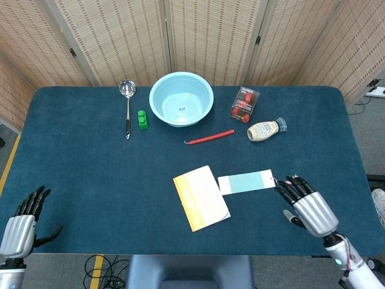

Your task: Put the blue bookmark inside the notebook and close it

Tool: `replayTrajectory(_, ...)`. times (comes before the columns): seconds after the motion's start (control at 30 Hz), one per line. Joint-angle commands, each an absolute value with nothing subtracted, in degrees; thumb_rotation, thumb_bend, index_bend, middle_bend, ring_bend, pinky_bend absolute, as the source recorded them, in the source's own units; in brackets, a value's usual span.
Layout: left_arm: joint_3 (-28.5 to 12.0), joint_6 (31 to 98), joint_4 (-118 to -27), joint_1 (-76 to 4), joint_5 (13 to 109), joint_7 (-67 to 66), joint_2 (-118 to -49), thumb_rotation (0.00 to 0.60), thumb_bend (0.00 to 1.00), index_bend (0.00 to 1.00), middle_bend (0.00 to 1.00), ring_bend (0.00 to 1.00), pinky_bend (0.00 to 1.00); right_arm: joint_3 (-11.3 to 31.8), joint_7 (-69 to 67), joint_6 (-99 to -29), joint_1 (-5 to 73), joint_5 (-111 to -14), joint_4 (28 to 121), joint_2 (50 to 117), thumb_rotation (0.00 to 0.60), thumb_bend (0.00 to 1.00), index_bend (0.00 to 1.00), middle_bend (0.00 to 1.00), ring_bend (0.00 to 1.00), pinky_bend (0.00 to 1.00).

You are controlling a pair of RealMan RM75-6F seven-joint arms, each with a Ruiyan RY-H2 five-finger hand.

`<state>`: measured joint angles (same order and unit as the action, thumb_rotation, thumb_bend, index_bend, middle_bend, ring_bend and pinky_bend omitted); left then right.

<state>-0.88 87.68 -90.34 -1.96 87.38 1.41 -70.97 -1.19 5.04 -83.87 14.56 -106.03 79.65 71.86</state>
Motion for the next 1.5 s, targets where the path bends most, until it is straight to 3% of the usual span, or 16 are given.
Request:
replayTrajectory(0.03, -0.81, 87.75, -90.34, -1.71, 87.06, 1.48, -70.69, 0.6, 0.24, 0.1, 0.06, 0.1, 0.17, -1.06, 6.64, -77.6, 20.02, -109.4, 78.43, 74.65, 0.6, 0.15, 0.29, 0.24, 0.14, 0.22)
replayTrajectory(0.23, -0.79, 87.8, -90.24, -1.21, 86.24, 1.6, -70.18, 0.6, 0.24, 0.1, 0.06, 0.1, 0.17, -0.95, 6.61, -70.5, 27.54, -112.29, 72.95, 80.11, 0.6, 0.08, 0.33, 0.24, 0.14, 0.22)
replayTrajectory(0.67, -0.85, 86.99, -89.14, -0.74, 84.68, 2.13, -70.22, 0.6, 0.24, 0.1, 0.06, 0.1, 0.17, -2.78, 5.2, -67.01, 36.93, -116.11, 60.77, 89.13, 0.6, 0.04, 0.37, 0.26, 0.14, 0.22)
replayTrajectory(1.5, -0.87, 86.55, -87.1, 0.1, 83.61, 3.69, -70.64, 0.6, 0.24, 0.1, 0.05, 0.1, 0.17, -7.26, 4.57, -64.12, 43.6, -114.87, 56.29, 93.23, 0.6, 0.1, 0.37, 0.26, 0.14, 0.22)
